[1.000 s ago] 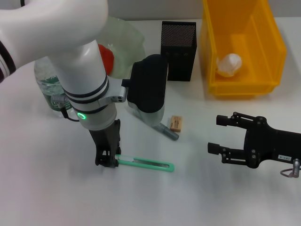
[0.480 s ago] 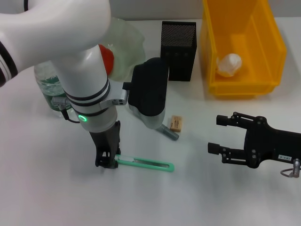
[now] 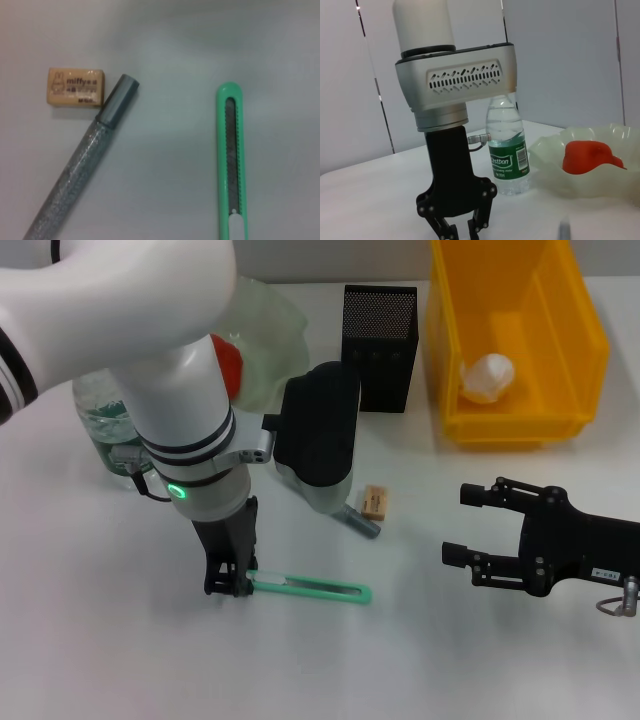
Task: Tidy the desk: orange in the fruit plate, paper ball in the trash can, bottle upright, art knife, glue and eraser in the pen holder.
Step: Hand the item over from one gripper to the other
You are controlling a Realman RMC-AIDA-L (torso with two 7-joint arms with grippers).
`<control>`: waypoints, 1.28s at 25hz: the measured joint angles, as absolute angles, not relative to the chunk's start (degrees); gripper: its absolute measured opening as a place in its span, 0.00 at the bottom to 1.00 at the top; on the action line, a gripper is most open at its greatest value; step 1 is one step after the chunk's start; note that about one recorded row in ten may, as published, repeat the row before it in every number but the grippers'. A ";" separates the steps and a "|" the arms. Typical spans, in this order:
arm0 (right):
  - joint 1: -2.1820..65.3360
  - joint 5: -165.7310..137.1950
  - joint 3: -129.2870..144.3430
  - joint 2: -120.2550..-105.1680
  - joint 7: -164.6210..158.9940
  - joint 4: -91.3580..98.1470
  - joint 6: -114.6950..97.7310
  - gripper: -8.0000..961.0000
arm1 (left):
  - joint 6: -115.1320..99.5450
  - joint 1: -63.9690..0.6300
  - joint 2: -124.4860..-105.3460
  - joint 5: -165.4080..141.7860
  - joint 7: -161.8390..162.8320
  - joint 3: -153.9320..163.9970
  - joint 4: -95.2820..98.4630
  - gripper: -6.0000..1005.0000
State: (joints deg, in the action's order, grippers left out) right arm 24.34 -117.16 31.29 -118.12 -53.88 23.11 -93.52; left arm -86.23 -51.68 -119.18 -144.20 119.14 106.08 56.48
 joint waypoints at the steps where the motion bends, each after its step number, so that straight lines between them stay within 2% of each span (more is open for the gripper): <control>1: 24.35 -117.16 31.25 -118.12 -53.87 23.11 -93.52 0.82 | -86.33 -51.67 -119.18 -143.95 119.14 106.00 56.52 0.20; 15: 23.73 -116.80 30.10 -117.65 -53.87 23.39 -96.35 0.82 | -90.65 -48.97 -118.87 -139.70 118.31 92.98 57.99 0.19; 32: 22.55 -116.27 28.05 -116.05 -52.41 23.50 -102.00 0.82 | -94.12 -42.63 -118.64 -128.14 116.10 82.19 58.63 0.19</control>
State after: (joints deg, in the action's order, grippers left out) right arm 22.55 -116.27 28.05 -116.05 -52.41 23.50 -102.00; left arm -94.12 -42.63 -118.64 -128.14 116.10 82.19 58.63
